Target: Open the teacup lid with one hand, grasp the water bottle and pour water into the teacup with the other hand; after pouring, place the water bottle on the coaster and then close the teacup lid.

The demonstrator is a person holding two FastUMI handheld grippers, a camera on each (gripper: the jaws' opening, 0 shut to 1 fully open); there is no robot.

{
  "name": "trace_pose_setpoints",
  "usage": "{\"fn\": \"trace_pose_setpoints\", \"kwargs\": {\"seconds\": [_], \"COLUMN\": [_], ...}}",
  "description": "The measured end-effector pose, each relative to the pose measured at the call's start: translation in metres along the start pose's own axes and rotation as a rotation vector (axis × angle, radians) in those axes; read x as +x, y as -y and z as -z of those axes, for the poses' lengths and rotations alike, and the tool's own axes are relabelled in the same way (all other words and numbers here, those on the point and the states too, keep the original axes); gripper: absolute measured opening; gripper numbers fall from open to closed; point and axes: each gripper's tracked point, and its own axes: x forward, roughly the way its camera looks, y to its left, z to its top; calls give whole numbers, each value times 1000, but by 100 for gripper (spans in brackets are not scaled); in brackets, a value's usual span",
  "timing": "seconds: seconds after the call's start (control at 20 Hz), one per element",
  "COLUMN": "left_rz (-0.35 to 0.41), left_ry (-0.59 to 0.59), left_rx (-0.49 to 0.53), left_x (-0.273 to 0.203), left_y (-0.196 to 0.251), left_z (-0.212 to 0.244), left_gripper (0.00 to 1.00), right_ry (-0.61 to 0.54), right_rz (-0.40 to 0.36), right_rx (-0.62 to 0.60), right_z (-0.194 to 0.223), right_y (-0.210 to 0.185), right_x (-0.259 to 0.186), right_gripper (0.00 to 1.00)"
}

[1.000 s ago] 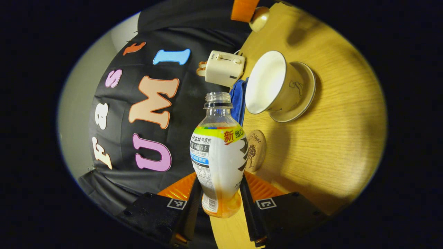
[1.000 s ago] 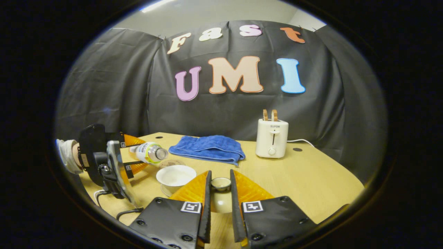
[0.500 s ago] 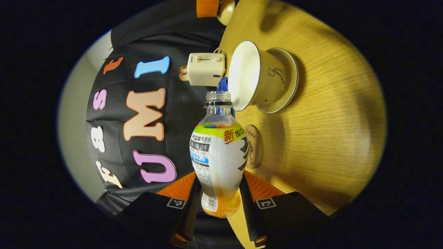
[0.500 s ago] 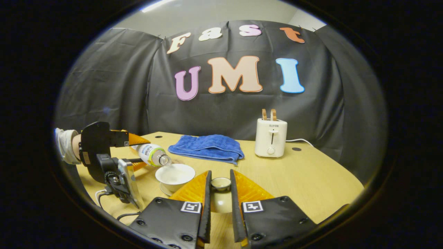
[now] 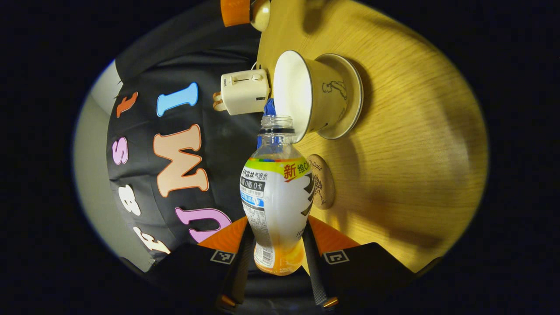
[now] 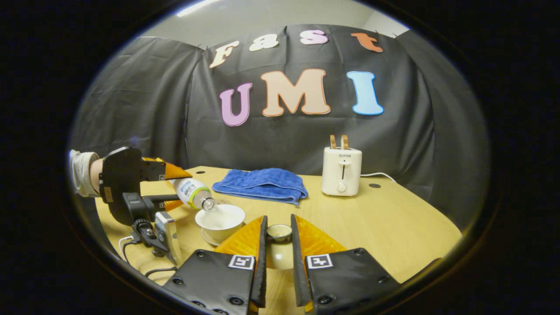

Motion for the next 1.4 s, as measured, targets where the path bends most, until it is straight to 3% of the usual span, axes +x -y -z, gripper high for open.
{"fn": "trace_pose_setpoints", "kwargs": {"seconds": [1.4], "left_rz": [-53], "left_ry": [-14], "left_rx": [328], "left_x": [-5], "left_y": [-44], "left_z": [-4], "left_gripper": [58], "right_ry": [3], "right_rz": [-6], "right_rx": [-7], "right_z": [3], "right_y": [0], "right_x": [-6], "right_gripper": [28]}}
